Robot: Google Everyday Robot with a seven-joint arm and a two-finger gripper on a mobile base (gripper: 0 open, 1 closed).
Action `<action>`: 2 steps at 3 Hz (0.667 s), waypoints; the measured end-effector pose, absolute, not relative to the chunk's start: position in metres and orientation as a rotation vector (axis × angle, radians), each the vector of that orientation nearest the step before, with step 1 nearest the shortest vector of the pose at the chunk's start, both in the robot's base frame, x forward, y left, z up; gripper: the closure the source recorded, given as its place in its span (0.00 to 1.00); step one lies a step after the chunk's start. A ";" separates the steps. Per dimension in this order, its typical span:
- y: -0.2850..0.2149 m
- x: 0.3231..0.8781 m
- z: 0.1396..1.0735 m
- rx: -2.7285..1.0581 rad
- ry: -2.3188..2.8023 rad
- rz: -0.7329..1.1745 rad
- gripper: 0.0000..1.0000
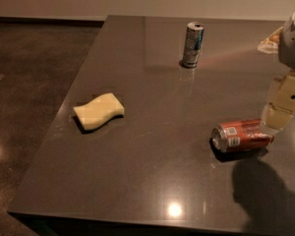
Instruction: Pick sponge
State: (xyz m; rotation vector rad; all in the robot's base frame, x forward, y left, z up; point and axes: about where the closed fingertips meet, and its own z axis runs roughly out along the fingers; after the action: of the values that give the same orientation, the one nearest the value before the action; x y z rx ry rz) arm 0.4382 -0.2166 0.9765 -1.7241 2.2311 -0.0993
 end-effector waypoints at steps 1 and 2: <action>-0.217 0.438 0.976 -1.724 2.231 -0.099 0.00; -0.205 0.443 0.979 -1.748 2.197 -0.074 0.00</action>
Offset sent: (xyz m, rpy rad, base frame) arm 0.0109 0.0276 -0.0008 0.0418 0.0212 0.0775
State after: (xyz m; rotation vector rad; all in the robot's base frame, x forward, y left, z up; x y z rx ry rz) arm 0.4428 -0.2048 0.9785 -1.7480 2.1971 -0.0743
